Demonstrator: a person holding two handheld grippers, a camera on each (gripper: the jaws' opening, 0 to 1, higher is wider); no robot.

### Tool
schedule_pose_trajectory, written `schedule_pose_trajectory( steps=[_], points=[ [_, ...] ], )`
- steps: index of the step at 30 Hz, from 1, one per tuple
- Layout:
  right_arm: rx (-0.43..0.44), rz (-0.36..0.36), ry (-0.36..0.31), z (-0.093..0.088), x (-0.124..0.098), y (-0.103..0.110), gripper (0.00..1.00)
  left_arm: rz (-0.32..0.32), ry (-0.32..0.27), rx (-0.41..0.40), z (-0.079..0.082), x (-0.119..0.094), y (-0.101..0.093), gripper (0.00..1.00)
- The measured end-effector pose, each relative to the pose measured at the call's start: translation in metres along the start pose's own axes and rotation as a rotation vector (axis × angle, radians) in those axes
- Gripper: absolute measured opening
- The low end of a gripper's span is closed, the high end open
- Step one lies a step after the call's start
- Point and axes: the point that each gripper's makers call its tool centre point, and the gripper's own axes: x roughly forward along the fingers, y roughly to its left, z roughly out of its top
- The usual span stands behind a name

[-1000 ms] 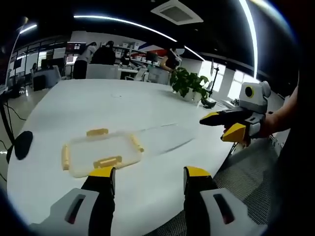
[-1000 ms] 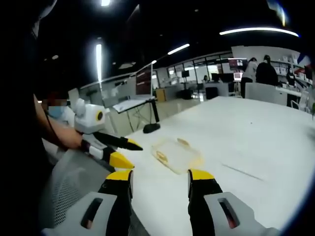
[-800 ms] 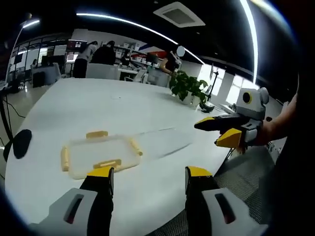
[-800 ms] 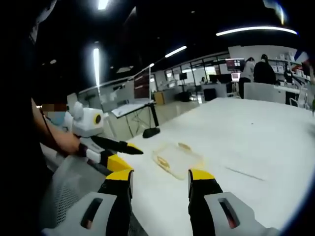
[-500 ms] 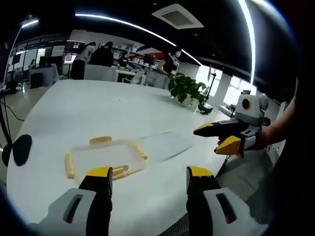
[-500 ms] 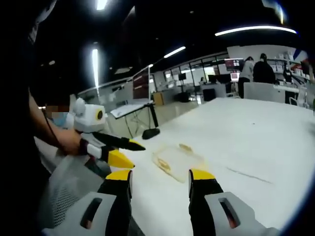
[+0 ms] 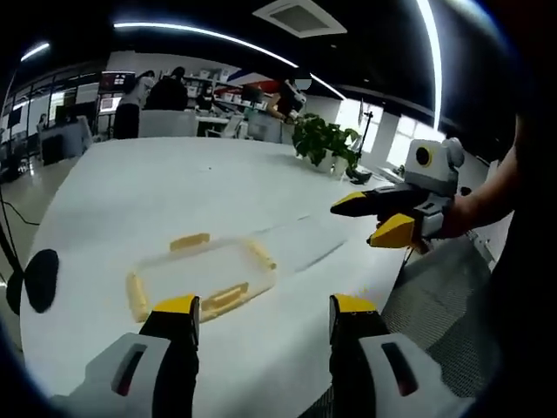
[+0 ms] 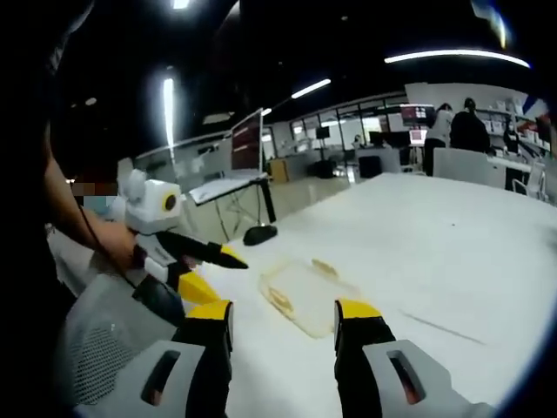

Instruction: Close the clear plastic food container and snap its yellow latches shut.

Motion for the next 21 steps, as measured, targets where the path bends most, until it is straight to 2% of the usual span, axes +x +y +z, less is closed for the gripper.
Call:
schedule_pose_trajectory(
  steps=[13, 21],
  points=[
    [-0.005, -0.016, 0.029, -0.003, 0.018, -0.009, 0.45, -0.013, 0.017, 0.029, 0.007, 0.000, 0.032, 0.59],
    [-0.024, -0.046, 0.044, 0.002, 0.024, -0.019, 0.45, -0.039, 0.066, 0.090, 0.003, 0.001, 0.043, 0.58]
  ],
)
